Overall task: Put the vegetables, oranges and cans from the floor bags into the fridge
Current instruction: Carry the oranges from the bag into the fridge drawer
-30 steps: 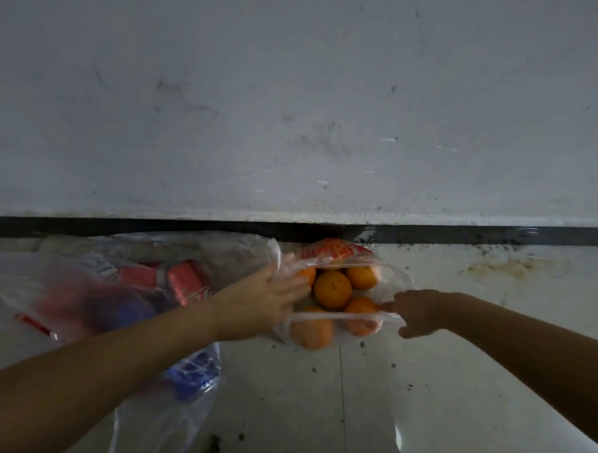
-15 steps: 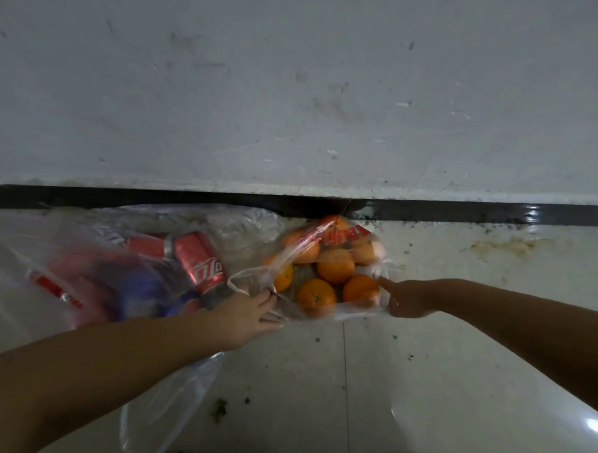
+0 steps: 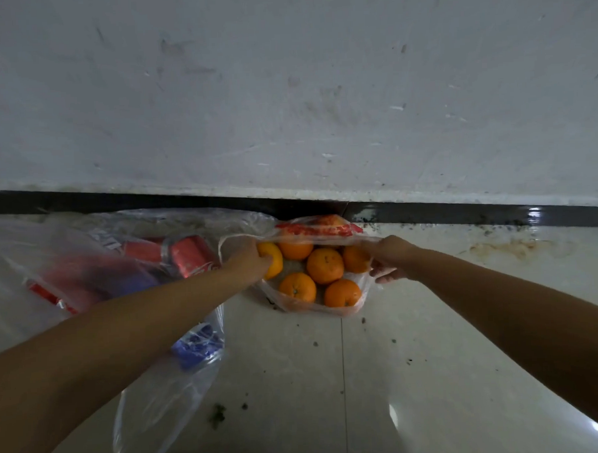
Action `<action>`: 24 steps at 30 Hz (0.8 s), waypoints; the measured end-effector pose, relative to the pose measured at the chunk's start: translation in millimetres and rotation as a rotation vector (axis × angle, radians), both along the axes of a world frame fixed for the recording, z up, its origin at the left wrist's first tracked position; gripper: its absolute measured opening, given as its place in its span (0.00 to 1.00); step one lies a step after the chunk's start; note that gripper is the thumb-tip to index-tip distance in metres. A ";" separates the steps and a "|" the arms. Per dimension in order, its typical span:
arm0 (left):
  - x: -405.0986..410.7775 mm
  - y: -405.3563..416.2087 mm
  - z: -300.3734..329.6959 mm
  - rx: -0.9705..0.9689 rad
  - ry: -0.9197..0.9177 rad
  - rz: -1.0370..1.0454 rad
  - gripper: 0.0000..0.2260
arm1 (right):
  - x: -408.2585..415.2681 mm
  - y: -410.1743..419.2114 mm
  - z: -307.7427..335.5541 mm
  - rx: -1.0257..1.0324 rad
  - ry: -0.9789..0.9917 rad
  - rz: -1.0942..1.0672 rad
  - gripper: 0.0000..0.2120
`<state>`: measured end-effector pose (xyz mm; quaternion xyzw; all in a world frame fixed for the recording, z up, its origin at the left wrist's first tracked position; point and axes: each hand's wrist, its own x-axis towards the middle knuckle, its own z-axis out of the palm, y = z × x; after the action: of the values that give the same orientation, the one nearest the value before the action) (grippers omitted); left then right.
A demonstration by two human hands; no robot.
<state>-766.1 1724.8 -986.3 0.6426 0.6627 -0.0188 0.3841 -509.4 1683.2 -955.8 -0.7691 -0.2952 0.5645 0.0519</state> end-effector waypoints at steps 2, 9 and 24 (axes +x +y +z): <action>9.9 4.6 -1.0 -0.096 -0.078 0.077 0.14 | -1.9 3.4 -3.5 0.039 -0.123 0.147 0.23; 8.8 14.9 -21.1 -0.359 -0.317 0.233 0.23 | 20.3 12.0 -15.7 0.066 -0.110 0.177 0.19; 32.6 19.8 -15.4 0.163 0.026 -0.502 0.31 | -5.9 28.3 -28.2 0.401 -0.362 0.764 0.28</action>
<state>-733.5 1744.6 -1001.7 0.8152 0.4869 -0.0683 0.3061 -515.3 1711.5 -984.0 -0.6661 -0.6649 0.3318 -0.0644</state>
